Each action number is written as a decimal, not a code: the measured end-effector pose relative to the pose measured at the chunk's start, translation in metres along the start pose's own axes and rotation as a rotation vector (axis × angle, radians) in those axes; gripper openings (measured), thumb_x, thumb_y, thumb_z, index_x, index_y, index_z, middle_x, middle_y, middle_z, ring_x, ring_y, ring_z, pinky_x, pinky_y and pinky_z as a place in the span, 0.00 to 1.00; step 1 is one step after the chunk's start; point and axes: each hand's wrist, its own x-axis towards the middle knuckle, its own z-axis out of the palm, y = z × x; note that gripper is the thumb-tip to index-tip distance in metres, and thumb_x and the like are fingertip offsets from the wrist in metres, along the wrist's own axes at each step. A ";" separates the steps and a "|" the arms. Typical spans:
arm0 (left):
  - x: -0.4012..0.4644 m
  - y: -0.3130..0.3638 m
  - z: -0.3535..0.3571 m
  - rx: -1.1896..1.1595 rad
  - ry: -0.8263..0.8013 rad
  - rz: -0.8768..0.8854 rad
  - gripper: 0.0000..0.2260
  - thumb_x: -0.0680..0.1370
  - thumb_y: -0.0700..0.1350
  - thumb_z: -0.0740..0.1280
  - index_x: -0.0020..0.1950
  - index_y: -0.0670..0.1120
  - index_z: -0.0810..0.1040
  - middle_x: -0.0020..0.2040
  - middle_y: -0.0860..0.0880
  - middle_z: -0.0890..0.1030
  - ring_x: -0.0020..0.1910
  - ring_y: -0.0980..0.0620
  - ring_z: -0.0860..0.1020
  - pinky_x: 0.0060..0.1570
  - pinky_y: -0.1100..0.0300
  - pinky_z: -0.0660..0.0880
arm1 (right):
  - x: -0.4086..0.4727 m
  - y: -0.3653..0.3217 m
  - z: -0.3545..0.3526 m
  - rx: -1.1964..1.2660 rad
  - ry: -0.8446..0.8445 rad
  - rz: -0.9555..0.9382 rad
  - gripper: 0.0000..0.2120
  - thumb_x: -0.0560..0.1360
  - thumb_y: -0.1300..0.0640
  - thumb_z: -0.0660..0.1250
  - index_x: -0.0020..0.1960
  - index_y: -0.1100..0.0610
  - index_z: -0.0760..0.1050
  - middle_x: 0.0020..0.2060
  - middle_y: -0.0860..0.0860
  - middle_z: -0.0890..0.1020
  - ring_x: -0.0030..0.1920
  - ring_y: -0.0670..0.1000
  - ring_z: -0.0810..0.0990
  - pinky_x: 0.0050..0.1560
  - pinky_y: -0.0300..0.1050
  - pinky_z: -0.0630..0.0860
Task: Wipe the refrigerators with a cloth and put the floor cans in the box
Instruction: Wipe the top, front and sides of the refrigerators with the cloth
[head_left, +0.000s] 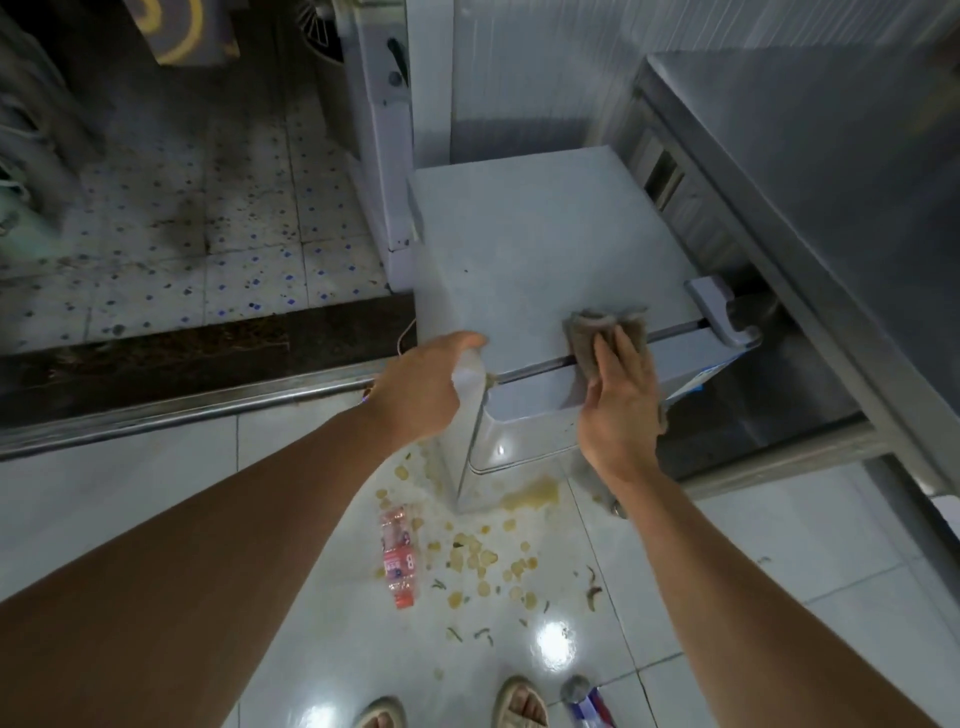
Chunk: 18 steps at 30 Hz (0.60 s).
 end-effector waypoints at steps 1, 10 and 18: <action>-0.003 -0.003 -0.001 -0.001 0.015 -0.023 0.28 0.74 0.31 0.58 0.70 0.54 0.66 0.68 0.49 0.72 0.62 0.46 0.75 0.51 0.60 0.71 | -0.009 -0.013 0.005 -0.001 0.013 -0.013 0.23 0.77 0.66 0.59 0.72 0.60 0.64 0.74 0.55 0.62 0.75 0.57 0.55 0.76 0.51 0.52; -0.019 -0.017 -0.012 0.030 -0.041 -0.059 0.29 0.75 0.34 0.58 0.73 0.54 0.59 0.69 0.46 0.71 0.62 0.43 0.74 0.52 0.55 0.73 | -0.055 -0.079 0.044 -0.139 -0.109 -0.320 0.25 0.69 0.68 0.66 0.65 0.58 0.74 0.68 0.53 0.71 0.71 0.63 0.62 0.68 0.60 0.65; -0.019 -0.015 -0.005 0.049 -0.053 0.013 0.29 0.76 0.34 0.59 0.73 0.53 0.59 0.69 0.46 0.71 0.63 0.43 0.73 0.58 0.53 0.71 | -0.071 -0.031 0.043 -0.111 0.076 -0.540 0.27 0.71 0.69 0.58 0.68 0.53 0.72 0.71 0.53 0.68 0.69 0.61 0.67 0.67 0.57 0.68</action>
